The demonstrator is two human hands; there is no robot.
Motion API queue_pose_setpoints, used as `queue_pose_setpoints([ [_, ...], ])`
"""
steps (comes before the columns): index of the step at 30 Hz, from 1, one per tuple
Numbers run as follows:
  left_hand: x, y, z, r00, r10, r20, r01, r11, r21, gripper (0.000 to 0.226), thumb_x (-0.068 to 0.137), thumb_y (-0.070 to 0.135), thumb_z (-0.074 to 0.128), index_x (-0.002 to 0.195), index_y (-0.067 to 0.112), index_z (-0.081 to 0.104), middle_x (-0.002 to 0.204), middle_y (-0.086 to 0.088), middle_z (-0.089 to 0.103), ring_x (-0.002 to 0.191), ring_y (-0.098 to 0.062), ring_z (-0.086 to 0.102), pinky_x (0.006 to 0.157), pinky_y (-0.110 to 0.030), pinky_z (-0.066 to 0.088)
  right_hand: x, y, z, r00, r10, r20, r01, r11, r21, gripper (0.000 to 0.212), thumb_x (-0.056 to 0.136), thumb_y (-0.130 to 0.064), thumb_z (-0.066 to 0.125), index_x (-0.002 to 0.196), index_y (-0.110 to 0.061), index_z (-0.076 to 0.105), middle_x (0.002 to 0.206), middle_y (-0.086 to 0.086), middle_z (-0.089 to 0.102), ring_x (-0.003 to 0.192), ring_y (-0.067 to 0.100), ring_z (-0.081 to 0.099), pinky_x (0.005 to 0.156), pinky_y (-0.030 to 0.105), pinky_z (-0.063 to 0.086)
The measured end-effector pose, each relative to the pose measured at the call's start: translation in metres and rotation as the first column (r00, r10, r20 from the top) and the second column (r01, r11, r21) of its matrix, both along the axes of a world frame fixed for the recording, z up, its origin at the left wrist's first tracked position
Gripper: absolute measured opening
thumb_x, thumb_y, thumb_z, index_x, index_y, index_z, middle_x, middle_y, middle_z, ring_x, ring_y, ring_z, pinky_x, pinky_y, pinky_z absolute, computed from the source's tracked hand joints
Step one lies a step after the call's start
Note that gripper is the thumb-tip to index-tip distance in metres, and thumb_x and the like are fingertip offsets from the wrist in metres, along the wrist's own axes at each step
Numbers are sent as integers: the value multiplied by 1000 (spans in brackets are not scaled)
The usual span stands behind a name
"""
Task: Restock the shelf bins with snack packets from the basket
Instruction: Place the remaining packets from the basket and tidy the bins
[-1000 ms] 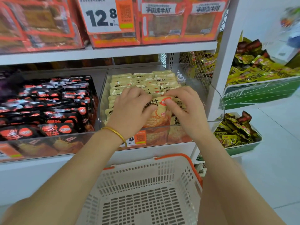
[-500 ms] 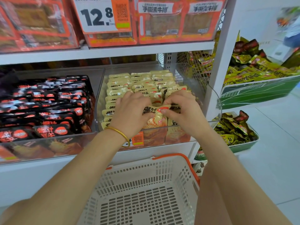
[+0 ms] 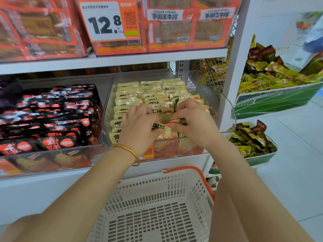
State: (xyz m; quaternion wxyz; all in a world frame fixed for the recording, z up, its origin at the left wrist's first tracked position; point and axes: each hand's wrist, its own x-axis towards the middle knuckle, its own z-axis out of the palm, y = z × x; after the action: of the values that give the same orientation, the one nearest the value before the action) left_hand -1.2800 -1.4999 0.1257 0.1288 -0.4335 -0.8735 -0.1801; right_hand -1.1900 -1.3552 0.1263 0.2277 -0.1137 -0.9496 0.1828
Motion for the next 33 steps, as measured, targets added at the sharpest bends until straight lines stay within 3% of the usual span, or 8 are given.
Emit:
queue_pose_setpoints([
  [4, 0, 4, 5, 999, -15, -30, 14, 999, -49, 33, 83, 45, 64, 105, 20, 66, 100, 8, 34, 105, -19, 29, 78, -27, 13, 2, 0, 6, 996, -13, 89, 11, 1000, 20, 25, 86, -31, 66, 108, -20, 71, 120, 1, 50, 119, 23, 38, 97, 40, 36],
  [12, 1, 3, -1, 1000, 21, -12, -21, 1000, -22, 30, 82, 44, 66, 105, 24, 67, 103, 8, 34, 109, -20, 29, 79, -26, 12, -2, -7, 9, 994, -16, 111, 9, 998, 66, 27, 82, -38, 69, 103, -21, 72, 121, 0, 49, 119, 22, 37, 95, 40, 38],
  [16, 5, 5, -6, 999, 43, -13, -43, 998, -38, 28, 82, 43, 66, 104, 26, 66, 103, 8, 32, 110, -20, 29, 84, -30, 16, -2, -6, 4, 989, -22, 144, 10, 997, 83, 26, 81, -37, 70, 101, -21, 73, 128, 1, 47, 128, 23, 33, 100, 43, 37],
  [25, 3, -4, -6, 996, 55, 76, -48, 994, -101, 35, 82, 49, 64, 110, 29, 66, 113, 5, 38, 114, -22, 28, 91, -33, 22, 2, -11, -6, 984, -50, 171, 24, 989, 149, 26, 82, -38, 68, 103, -24, 72, 147, -4, 37, 144, 21, 14, 113, 42, 22],
  [29, 5, -9, -12, 997, 56, 45, -53, 997, -54, 30, 87, 44, 60, 112, 29, 66, 113, 6, 40, 115, -21, 30, 93, -33, 22, 1, -12, -10, 991, -37, 128, 14, 985, 171, 23, 82, -34, 68, 101, -20, 73, 145, -2, 40, 144, 21, 16, 111, 42, 23],
  [33, 5, -1, 0, 999, 35, 31, -28, 980, -199, 27, 88, 43, 58, 110, 31, 66, 111, 7, 37, 115, -20, 27, 94, -33, 21, 2, -8, -12, 994, 46, 103, -60, 989, 133, 20, 81, -30, 70, 97, -18, 75, 137, 2, 48, 137, 23, 29, 109, 41, 29],
])
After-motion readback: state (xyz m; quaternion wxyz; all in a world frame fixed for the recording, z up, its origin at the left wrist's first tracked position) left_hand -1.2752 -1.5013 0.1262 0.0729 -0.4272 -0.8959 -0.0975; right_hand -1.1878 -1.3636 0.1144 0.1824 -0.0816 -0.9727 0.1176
